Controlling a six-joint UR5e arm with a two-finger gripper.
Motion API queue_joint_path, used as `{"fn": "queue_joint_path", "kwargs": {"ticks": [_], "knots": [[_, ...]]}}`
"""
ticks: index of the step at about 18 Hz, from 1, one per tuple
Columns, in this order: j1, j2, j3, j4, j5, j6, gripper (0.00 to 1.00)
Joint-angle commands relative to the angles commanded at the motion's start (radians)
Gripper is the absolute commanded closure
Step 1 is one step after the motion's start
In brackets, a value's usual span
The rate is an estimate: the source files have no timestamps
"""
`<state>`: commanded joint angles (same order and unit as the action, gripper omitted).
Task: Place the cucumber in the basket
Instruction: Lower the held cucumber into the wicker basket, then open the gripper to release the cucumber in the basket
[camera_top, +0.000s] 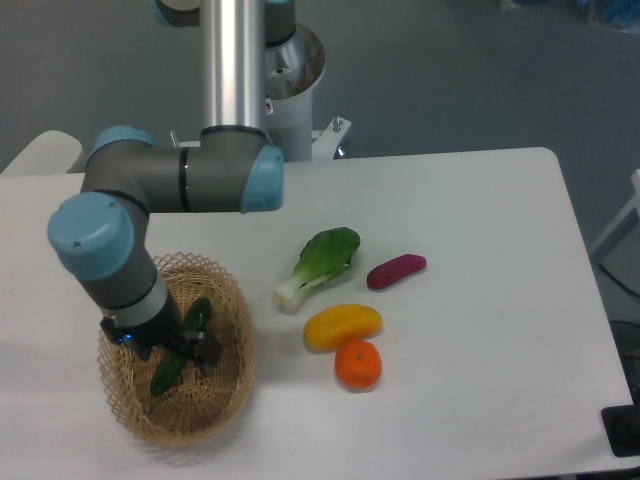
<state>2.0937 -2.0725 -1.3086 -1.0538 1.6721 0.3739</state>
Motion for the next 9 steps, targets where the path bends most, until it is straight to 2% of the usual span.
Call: {"fn": "queue_joint_path", "kwargs": {"ticks": [5,9], "knots": [[0.120,0.043,0.006,-0.014,-0.011,0.285,0.00],[0.230,0.080,0.005,-0.109,-0.026,0.547,0.00]]}}
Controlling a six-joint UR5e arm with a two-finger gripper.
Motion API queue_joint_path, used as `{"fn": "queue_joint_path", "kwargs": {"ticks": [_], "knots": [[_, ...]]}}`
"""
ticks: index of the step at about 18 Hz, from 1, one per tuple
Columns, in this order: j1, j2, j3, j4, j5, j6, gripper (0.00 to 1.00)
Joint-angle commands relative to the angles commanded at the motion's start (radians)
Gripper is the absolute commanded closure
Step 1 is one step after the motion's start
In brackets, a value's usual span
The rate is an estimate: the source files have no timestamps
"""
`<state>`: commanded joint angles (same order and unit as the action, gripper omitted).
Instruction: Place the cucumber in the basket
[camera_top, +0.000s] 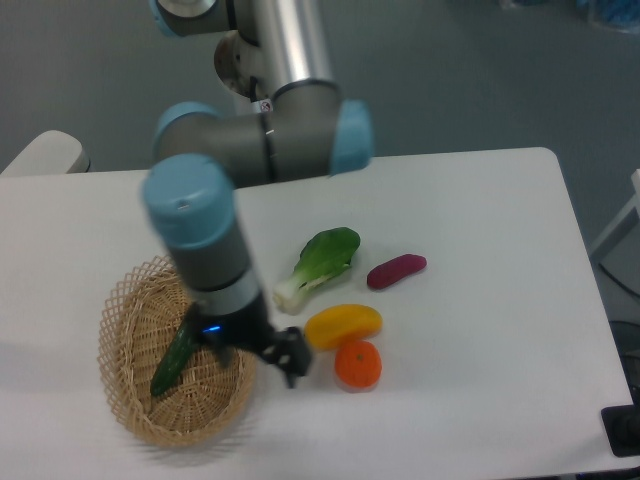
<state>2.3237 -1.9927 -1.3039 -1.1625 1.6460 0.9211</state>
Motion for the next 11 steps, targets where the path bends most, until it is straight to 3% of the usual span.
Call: {"fn": "queue_joint_path", "kwargs": {"ticks": [4,8,11], "knots": [[0.086,0.025,-0.012,-0.032,-0.006,0.286,0.00],[0.155,0.028,-0.017,-0.078,-0.044,0.442,0.00],[0.177,0.058,-0.044,-0.077,-0.052,0.499,0.00]]}}
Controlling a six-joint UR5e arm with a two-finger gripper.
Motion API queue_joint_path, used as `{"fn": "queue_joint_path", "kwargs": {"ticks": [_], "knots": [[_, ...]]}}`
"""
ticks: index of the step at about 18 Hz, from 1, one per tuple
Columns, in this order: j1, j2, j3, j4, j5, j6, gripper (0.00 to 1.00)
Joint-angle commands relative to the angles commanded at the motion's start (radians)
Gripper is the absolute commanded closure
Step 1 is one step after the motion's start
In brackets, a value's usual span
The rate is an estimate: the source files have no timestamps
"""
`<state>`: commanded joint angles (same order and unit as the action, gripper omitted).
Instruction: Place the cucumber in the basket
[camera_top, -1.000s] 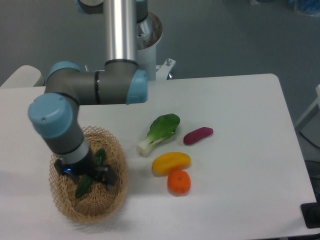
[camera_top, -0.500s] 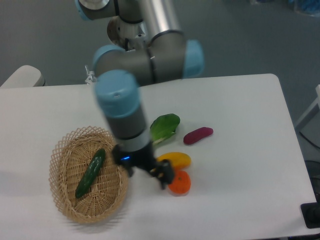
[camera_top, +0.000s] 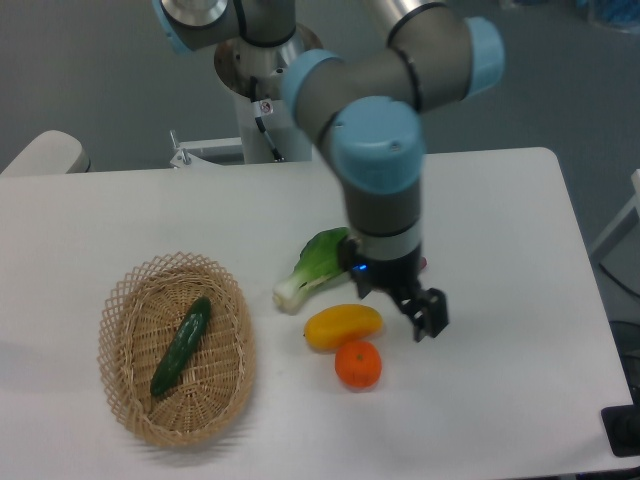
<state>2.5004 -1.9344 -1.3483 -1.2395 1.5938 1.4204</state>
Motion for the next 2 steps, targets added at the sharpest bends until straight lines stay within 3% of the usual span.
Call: {"fn": "queue_joint_path", "kwargs": {"ticks": [2], "knots": [[-0.002,0.002,0.000,0.003,-0.008,-0.002,0.00]]}}
